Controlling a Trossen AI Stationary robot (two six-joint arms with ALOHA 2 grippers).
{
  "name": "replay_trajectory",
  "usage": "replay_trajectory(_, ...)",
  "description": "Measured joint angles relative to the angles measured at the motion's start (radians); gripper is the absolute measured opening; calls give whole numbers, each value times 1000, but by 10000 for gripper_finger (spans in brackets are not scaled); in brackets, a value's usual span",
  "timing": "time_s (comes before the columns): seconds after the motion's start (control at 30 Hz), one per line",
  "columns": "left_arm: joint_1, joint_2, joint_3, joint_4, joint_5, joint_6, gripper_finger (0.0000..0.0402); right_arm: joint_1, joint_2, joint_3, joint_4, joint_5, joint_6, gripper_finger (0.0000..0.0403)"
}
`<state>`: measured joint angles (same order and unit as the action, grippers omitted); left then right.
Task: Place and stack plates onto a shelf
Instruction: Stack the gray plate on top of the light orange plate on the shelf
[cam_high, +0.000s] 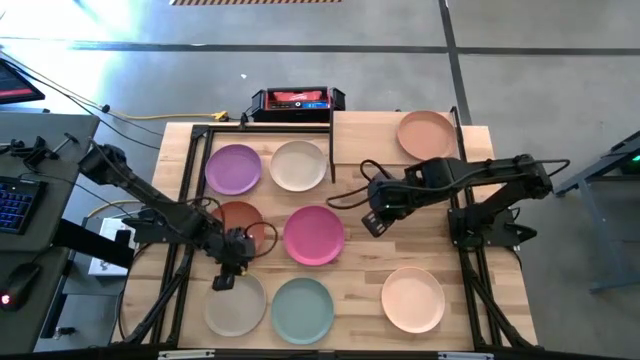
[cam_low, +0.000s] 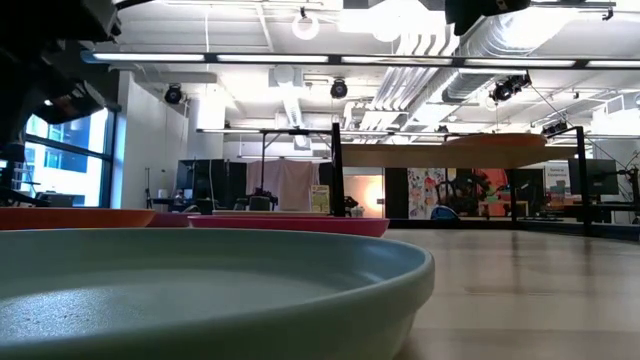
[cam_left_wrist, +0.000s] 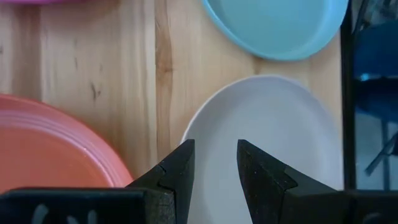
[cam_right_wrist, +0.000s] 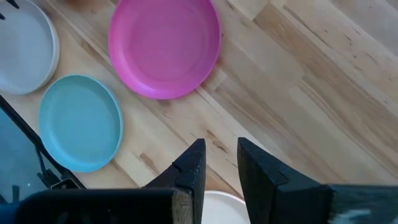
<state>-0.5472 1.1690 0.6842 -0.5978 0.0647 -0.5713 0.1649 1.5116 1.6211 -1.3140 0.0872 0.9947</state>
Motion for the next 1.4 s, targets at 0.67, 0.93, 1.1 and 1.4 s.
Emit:
replay_trajectory(0.67, -32, 262, 0, 44, -52, -8, 110, 0, 0, 0, -2, 22, -8, 71)
replay_trajectory(0.93, -32, 327, 1, 50, -51, -12, 110, 0, 0, 0, -2, 22, -8, 71)
replay_trajectory(1.1, -32, 334, 3, 51, -51, -19, 106, 0, 0, 0, -2, 22, -12, 71)
replay_trajectory(1.4, -32, 334, 3, 55, -40, -19, 11, 0, 0, 0, -2, 22, -8, 71)
